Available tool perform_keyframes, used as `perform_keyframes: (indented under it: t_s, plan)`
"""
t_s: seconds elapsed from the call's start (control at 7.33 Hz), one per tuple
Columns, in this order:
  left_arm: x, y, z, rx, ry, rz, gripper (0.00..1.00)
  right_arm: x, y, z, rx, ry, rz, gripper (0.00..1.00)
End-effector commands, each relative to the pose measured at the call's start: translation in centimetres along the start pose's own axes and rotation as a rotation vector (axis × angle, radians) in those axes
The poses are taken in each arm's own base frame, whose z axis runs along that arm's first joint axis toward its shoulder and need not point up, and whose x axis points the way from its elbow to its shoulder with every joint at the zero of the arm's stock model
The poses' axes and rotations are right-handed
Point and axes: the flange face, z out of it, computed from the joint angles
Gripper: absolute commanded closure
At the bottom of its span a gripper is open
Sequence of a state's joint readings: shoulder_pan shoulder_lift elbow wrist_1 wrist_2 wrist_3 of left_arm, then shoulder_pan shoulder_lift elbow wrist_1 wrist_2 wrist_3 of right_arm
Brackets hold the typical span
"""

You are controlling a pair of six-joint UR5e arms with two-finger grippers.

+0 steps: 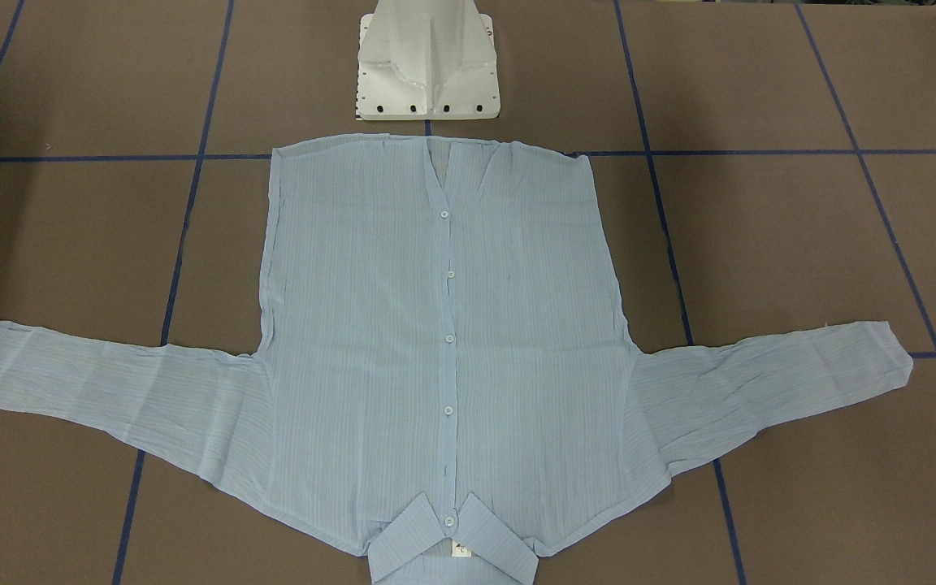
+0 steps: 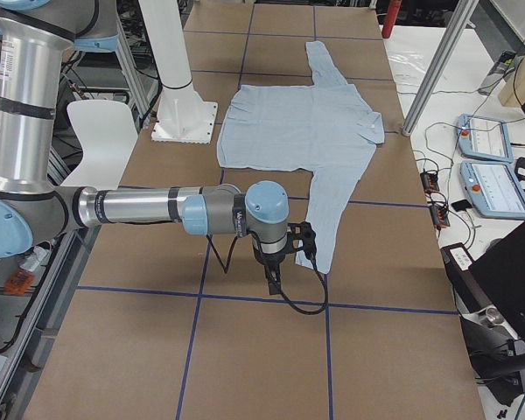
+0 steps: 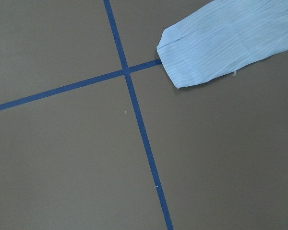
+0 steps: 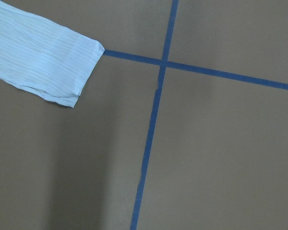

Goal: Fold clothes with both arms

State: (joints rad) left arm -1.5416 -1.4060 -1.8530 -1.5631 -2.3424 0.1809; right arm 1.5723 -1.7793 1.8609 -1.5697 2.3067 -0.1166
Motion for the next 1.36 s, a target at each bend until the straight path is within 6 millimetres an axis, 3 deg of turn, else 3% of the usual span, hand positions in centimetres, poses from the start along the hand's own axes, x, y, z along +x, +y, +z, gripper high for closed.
perform_keyframes:
  t_s: [0.0, 0.55, 0.82, 0.95, 1.09, 1.23]
  plan:
    - [0.3, -0.3, -0.2, 0.017, -0.004, 0.025, 0.0, 0.0, 0.0, 0.0, 0.0, 0.0, 0.003, 0.0]
    - [2.2, -1.5, -2.4, 0.139, -0.019, 0.143, 0.0, -0.8, -0.9, -0.4, 0.015, -0.004, -0.013, 0.0]
    - [3.2, -2.6, -3.5, 0.247, -0.041, 0.244, 0.0, -2.6, -2.6, -0.9, 0.155, 0.006, -0.173, 0.0]
    - [3.8, -3.0, -4.2, 0.302, -0.046, 0.297, 0.0, -2.8, -4.8, -1.2, 0.224, 0.011, -0.234, 0.0]
    - [4.2, -3.7, -4.8, 0.352, -0.06, 0.346, 0.0, -2.3, -5.8, -0.6, 0.223, 0.005, -0.219, 0.0]
    - [3.8, -5.6, -4.6, 0.393, -0.065, 0.386, 0.0, -2.0, -6.2, -0.3, 0.222, 0.004, -0.198, 0.0]
